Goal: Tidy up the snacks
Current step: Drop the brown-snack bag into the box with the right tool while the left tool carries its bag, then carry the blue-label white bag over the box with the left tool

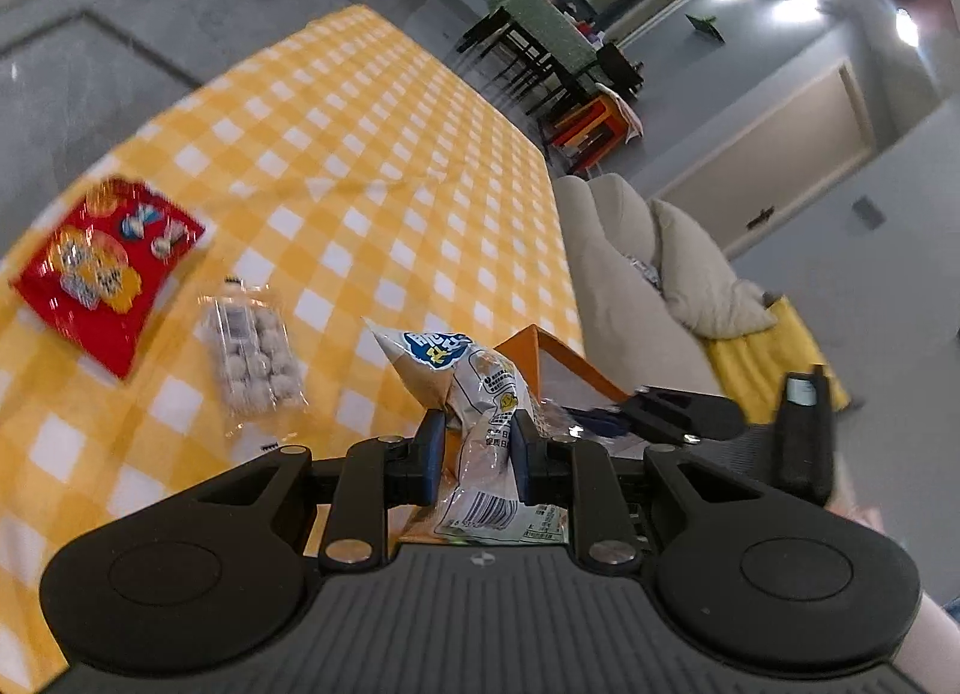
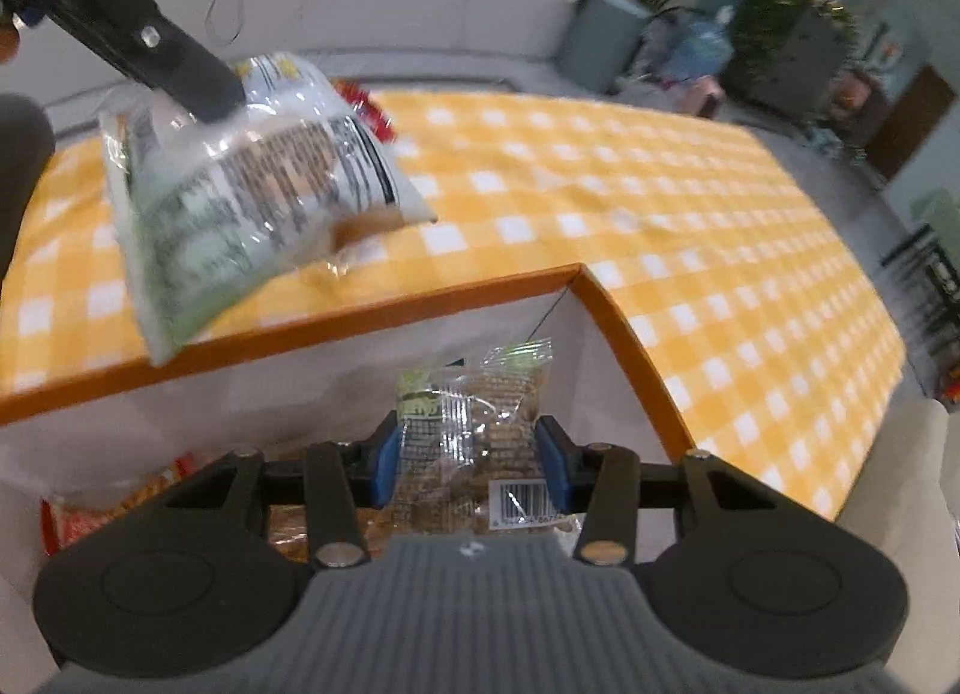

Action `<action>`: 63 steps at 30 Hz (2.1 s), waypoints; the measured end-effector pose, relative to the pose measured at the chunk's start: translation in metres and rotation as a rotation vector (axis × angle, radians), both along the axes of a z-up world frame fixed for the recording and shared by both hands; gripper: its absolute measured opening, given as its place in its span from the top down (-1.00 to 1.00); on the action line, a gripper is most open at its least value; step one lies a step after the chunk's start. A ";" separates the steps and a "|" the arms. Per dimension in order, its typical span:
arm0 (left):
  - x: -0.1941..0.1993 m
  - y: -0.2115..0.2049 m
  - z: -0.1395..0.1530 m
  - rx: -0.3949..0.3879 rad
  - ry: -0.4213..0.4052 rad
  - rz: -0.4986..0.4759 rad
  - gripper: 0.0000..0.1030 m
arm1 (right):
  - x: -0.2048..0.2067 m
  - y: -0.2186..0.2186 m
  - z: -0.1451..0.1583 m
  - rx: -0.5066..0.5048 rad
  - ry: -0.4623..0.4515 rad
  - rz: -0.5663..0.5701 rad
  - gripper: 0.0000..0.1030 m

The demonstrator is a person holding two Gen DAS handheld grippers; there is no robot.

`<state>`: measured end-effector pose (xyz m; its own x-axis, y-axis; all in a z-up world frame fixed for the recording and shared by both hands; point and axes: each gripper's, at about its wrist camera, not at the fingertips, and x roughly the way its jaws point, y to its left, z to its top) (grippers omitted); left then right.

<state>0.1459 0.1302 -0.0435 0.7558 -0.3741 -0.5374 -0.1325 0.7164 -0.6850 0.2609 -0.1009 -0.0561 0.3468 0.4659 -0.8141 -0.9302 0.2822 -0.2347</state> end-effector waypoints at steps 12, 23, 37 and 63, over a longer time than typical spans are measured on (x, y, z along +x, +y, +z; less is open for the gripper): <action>0.011 0.000 -0.015 0.047 0.067 -0.006 0.52 | 0.029 0.030 -0.033 -0.195 0.053 0.119 0.13; 0.015 -0.006 -0.021 0.070 0.110 -0.015 0.52 | 0.030 0.033 -0.034 -0.214 0.041 0.120 0.01; 0.005 -0.011 0.002 0.076 0.062 -0.029 0.52 | 0.012 -0.007 0.030 -0.053 -0.064 -0.075 -0.94; -0.006 -0.090 0.036 0.167 0.063 -0.140 0.51 | -0.110 -0.130 0.086 0.422 -0.297 -0.841 -0.94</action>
<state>0.1394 0.0404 -0.0075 0.6655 -0.3749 -0.6454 -0.0625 0.8337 -0.5486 0.1507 -0.2306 0.0295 0.8614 0.2066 -0.4640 -0.3081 0.9388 -0.1540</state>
